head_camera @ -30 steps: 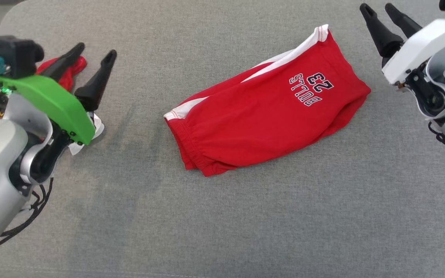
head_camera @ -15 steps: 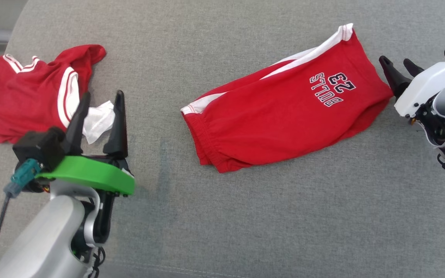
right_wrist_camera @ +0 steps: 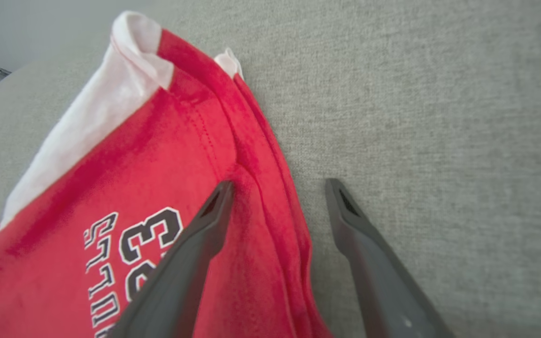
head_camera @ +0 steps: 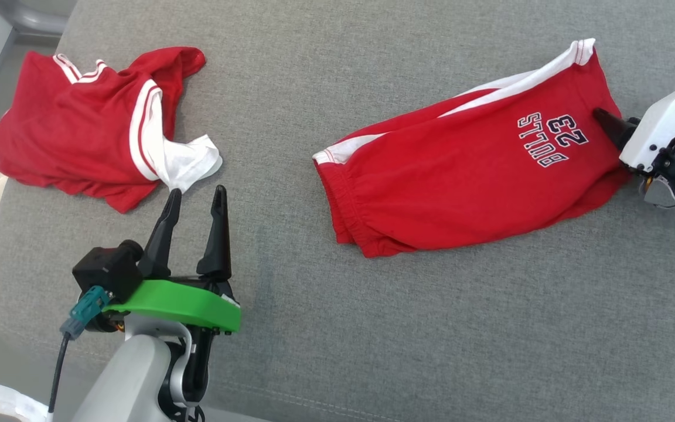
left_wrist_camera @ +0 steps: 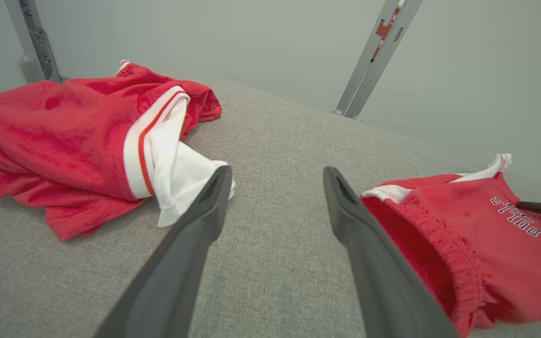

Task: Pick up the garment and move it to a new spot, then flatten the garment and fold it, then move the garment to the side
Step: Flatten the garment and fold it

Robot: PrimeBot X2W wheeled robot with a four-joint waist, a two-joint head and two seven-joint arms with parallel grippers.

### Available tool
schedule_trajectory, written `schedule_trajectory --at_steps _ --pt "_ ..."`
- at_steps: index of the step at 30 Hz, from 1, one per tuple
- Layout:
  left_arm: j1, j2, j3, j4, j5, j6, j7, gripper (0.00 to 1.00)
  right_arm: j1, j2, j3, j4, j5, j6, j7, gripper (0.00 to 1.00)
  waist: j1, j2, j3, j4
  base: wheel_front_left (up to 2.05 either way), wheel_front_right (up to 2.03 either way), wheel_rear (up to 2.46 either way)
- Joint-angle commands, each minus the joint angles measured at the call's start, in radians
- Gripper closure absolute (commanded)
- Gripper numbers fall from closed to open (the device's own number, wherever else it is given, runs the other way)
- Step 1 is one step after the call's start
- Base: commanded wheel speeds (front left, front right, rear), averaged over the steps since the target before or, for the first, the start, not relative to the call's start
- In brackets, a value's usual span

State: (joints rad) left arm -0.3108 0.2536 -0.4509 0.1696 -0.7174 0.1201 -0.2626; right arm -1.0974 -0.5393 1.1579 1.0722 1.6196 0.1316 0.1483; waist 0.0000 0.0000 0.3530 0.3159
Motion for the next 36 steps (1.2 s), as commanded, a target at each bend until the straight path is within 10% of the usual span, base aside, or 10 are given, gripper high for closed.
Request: schedule_trajectory --at_steps 1,4,10,36 --pt "0.019 -0.012 0.012 0.009 0.022 -0.012 -0.003 0.0 0.046 0.037 -0.001 0.002 0.039 -0.001 0.064 0.0 0.0 0.0 -0.006 0.009 0.0 0.0 0.0" --pt "0.025 -0.033 0.029 0.028 0.04 -0.032 -0.003 0.0 0.052 0.053 -0.001 0.02 0.066 -0.001 0.16 0.0 0.0 0.0 -0.01 0.012 0.0 0.0 0.0" --pt "0.024 -0.063 0.048 0.06 0.076 -0.064 -0.003 0.0 0.006 0.085 0.006 0.043 0.046 0.0 0.18 1.0 0.0 0.0 -0.011 0.014 0.0 0.0 0.0" --pt "0.149 -0.105 0.182 0.052 0.251 -0.106 -0.003 0.0 0.23 -0.06 -0.087 -0.127 0.041 -0.001 -0.194 1.0 0.0 0.0 -0.195 -0.191 0.0 0.0 0.0"
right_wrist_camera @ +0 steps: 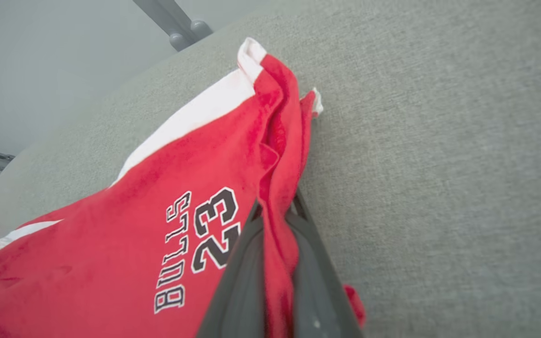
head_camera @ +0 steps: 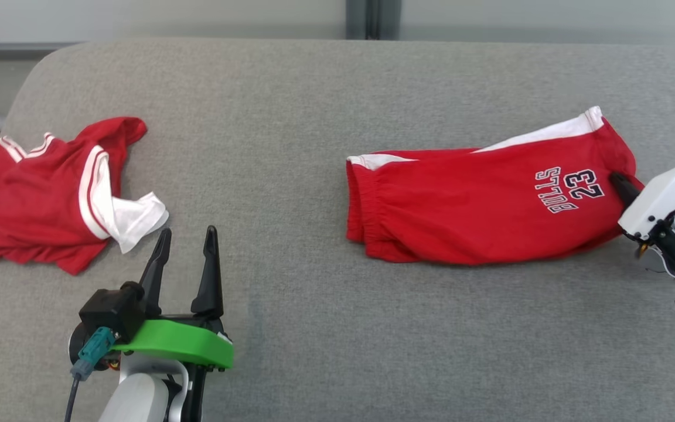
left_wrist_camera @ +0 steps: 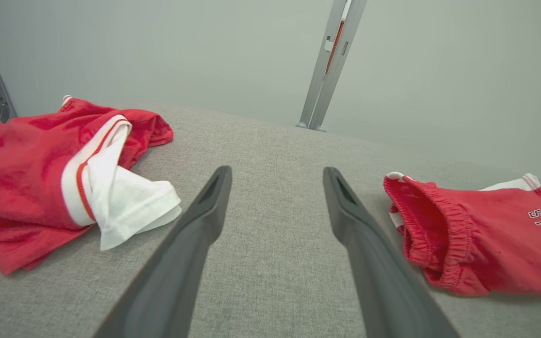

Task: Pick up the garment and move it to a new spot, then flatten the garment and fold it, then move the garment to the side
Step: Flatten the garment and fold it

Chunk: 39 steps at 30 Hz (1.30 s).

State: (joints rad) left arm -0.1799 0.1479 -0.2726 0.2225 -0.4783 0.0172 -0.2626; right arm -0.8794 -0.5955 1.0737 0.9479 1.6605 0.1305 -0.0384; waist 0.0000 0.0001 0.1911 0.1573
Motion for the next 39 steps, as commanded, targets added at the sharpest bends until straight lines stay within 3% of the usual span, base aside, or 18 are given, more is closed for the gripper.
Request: schedule_trajectory --at_steps 1,10,27,39 --pt "0.023 -0.004 0.007 0.002 0.013 -0.009 -0.003 0.0 0.022 -0.013 -0.004 -0.008 -0.004 0.0 -0.014 1.0 0.0 -0.0001 -0.039 -0.037 0.0 0.0 0.0" --pt "0.04 -0.039 0.022 0.037 0.014 -0.051 -0.003 0.0 -0.012 -0.011 0.034 -0.051 -0.089 0.0 -0.059 1.0 0.0 -0.0001 -0.075 -0.038 0.0 0.0 0.0" --pt "0.043 -0.071 0.028 0.107 0.028 -0.087 -0.003 0.0 -0.114 0.2 0.141 0.005 -0.204 0.0 0.022 1.0 0.0 -0.0001 -0.086 0.115 0.0 0.0 0.0" --pt "0.025 -0.083 0.044 0.12 0.029 -0.1 -0.003 0.0 -0.118 0.309 0.177 0.05 -0.258 0.0 0.028 1.0 0.0 -0.0001 -0.064 0.127 0.0 0.0 0.0"
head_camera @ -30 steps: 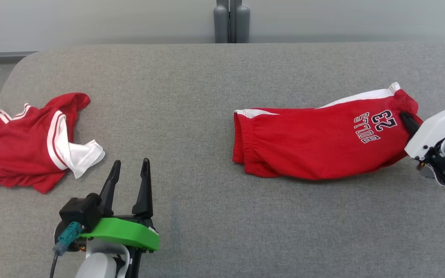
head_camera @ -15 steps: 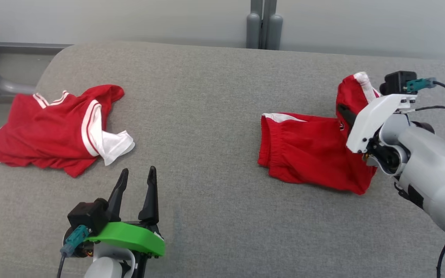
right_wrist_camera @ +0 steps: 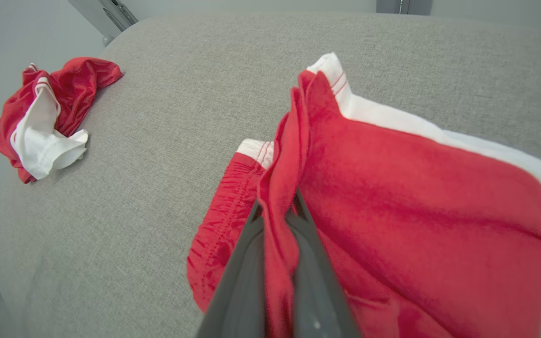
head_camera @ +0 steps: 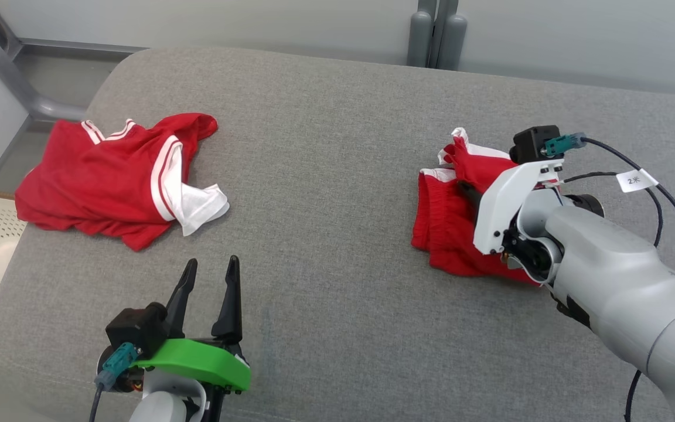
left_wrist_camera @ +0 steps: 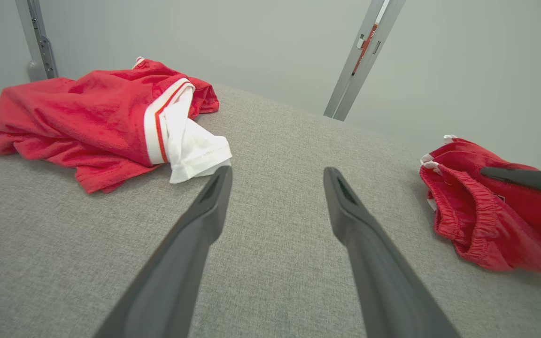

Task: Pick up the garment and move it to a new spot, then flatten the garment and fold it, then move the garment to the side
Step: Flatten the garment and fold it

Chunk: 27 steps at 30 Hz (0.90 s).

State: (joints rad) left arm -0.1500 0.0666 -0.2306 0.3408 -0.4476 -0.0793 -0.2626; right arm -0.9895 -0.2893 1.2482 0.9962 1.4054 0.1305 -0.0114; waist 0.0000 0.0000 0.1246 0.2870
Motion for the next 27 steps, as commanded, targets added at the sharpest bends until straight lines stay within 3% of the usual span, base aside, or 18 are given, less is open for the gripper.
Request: schedule_trajectory --at_steps 1,3,4,5,12,20,27 --pt "-0.007 -0.003 0.004 0.003 0.0 -0.005 -0.003 0.0 -0.008 0.014 0.004 0.006 -0.006 0.0 -0.002 1.0 0.0 0.0 0.005 -0.006 0.0 0.0 0.0" --pt "-0.01 -0.003 0.01 0.005 0.004 -0.006 -0.003 0.0 -0.009 0.032 0.007 0.012 -0.013 0.0 -0.007 1.0 0.0 0.0 0.007 -0.014 0.0 0.0 0.0" --pt "-0.011 -0.003 0.013 0.007 0.005 -0.006 -0.003 0.0 -0.008 0.04 0.008 0.014 -0.015 0.0 -0.009 0.74 0.0 0.0 0.006 -0.018 0.0 0.0 0.0" --pt "-0.013 -0.004 0.016 0.01 0.006 -0.007 -0.003 0.0 -0.005 0.049 0.009 0.016 -0.018 0.0 -0.011 0.02 0.0 0.0 0.005 -0.023 0.0 0.0 0.0" --pt "-0.011 -0.006 0.024 0.021 0.015 -0.014 -0.003 0.0 0.017 0.051 -0.004 -0.045 -0.009 0.0 -0.096 0.0 0.0 0.0 -0.021 -0.055 0.0 0.0 0.0" --pt "0.029 -0.006 0.045 0.01 0.026 -0.012 -0.003 0.0 0.04 -0.099 -0.071 -0.179 0.001 0.0 -0.234 0.0 0.0 0.0 -0.065 -0.089 0.0 0.0 0.0" --pt "0.042 -0.009 0.046 -0.008 0.029 -0.016 -0.003 0.0 0.072 -0.195 -0.136 -0.117 -0.046 0.0 -0.253 0.0 0.0 0.0 -0.066 -0.098 0.0 0.0 0.0"
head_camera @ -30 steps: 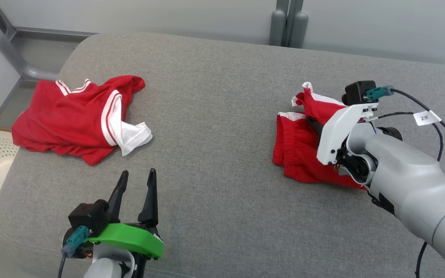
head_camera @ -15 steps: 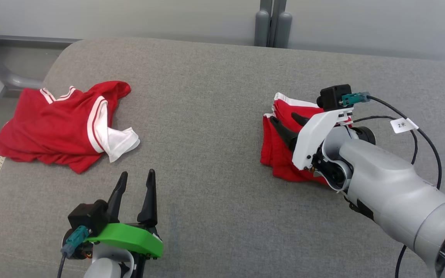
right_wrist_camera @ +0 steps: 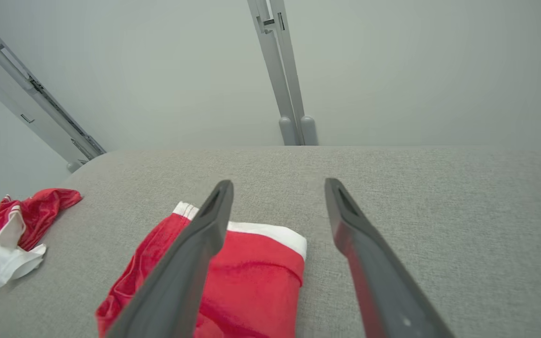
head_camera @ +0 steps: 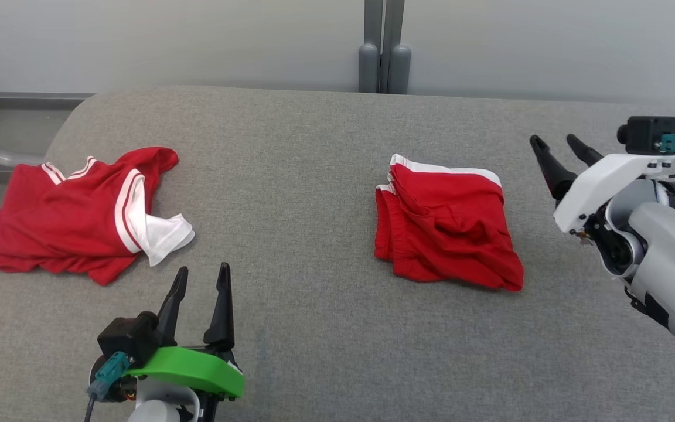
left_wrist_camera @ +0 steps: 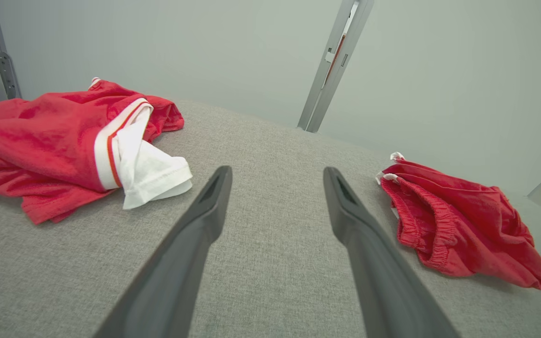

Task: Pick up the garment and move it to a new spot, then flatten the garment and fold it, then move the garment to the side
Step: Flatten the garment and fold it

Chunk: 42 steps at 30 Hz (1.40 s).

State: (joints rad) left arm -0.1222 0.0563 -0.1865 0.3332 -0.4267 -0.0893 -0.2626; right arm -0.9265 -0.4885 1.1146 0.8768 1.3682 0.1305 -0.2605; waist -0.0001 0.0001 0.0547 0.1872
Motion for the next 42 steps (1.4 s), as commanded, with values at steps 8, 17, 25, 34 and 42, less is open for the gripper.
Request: schedule_trajectory --at_steps 8,17,25,34,42 --pt "-0.019 -0.001 -0.012 0.004 0.006 -0.01 -0.003 0.0 0.034 0.041 -0.006 0.145 -0.014 0.0 0.022 0.06 0.0001 -0.0001 0.041 0.046 0.0 0.0 0.0" --pt "-0.038 -0.003 -0.01 0.014 0.006 -0.015 -0.003 0.0 0.07 0.089 0.019 0.176 0.014 0.0 0.113 1.0 0.0001 -0.0001 0.058 0.099 0.0 0.0 0.0" --pt "-0.014 -0.004 0.004 0.021 0.009 -0.011 -0.003 0.0 0.153 0.168 0.059 0.054 0.011 0.0 0.062 1.0 0.0001 -0.0001 0.037 0.094 0.0 0.0 0.0" --pt "-0.007 -0.004 0.008 0.022 0.015 -0.013 -0.003 0.0 0.206 0.261 0.073 -0.077 -0.044 0.0 -0.002 1.0 0.0001 -0.0001 0.011 0.048 0.0 0.0 0.0" --pt "0.016 0.007 0.023 0.009 0.024 -0.006 -0.003 0.0 0.238 0.178 -0.182 -0.26 -0.271 0.0 -0.004 1.0 0.0001 -0.0001 -0.016 -0.018 0.0 0.0 0.0"
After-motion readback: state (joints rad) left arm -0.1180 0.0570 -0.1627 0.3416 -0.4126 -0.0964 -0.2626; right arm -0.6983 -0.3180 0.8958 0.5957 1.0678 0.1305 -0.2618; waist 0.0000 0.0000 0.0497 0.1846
